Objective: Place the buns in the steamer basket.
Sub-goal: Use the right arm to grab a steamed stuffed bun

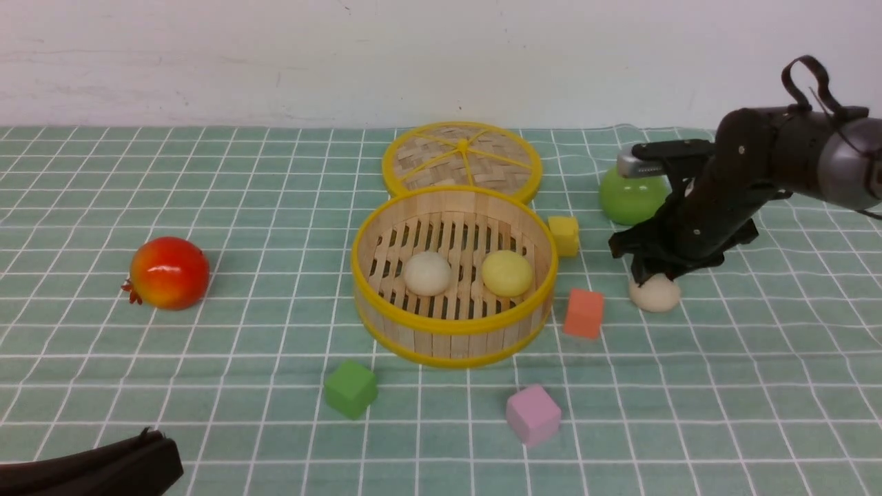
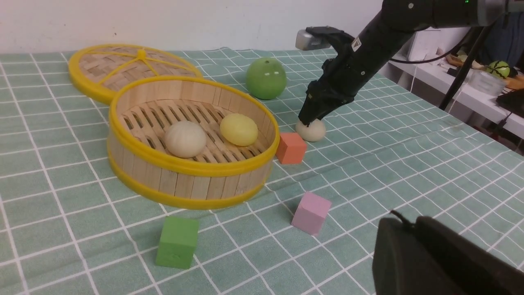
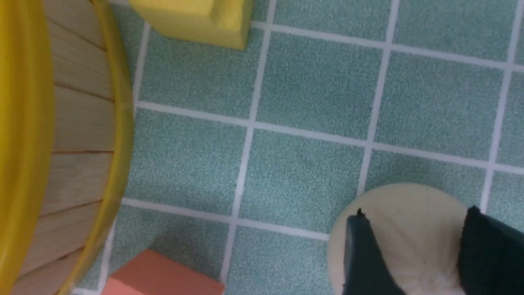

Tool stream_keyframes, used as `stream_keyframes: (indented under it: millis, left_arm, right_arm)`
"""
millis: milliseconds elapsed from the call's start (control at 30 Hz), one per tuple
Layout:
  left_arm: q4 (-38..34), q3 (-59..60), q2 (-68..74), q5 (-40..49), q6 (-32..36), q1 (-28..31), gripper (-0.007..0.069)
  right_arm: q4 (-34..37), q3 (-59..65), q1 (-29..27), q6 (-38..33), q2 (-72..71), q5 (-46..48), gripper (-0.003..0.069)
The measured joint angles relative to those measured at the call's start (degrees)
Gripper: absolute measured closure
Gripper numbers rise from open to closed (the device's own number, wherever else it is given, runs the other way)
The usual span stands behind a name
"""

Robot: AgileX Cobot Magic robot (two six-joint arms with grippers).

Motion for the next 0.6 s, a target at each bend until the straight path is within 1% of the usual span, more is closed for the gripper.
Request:
stream_keyframes:
  millis: [100,133,200,267,300,333,367,433,467,600]
  left_arm:
    - [0.0,0.0,0.0,0.0,0.0,0.0,0.0585]
    - [-0.05,0.0,0.0,0.0,0.0,0.0,0.0583]
    - [-0.07,0.0,0.0,0.0,0.0,0.0,0.0582]
    - [-0.07,0.0,0.0,0.0,0.0,0.0,0.0578]
    - [-0.07,0.0,0.0,0.0,0.0,0.0,0.0576]
    - [-0.07,0.0,0.0,0.0,0.0,0.0,0.0574]
    - [-0.07,0.0,0.0,0.0,0.0,0.0,0.0573]
    - [-0.07,0.0,0.0,0.0,0.0,0.0,0.057]
    - [-0.07,0.0,0.0,0.0,0.0,0.0,0.0568]
    - [-0.07,0.0,0.0,0.0,0.0,0.0,0.0565]
  right_arm:
    - [0.01,0.0,0.0,0.0,0.05,-0.56,0.0342]
    - [0.01,0.0,0.0,0.0,0.05,-1.06,0.0365]
    - [0.01,0.0,0.0,0.0,0.12,-1.19,0.0391]
    - [0.01,0.0,0.0,-1.01,0.18,-1.31,0.0467]
    - [0.01,0.0,0.0,-1.4,0.18,-1.35,0.0482]
    - [0.01,0.0,0.0,-2.44,0.18,-1.35,0.0543]
    - [0.01,0.0,0.0,-3.28,0.1,-1.23,0.0585]
    - [0.01,0.0,0.0,-4.11,-0.31,-0.87,0.0636]
    - [0.07,0.0,0.0,-4.52,-0.83,-0.6,0.0648]
    - [1.39,0.0,1.07,-5.26,-4.95,-0.52,0.0647]
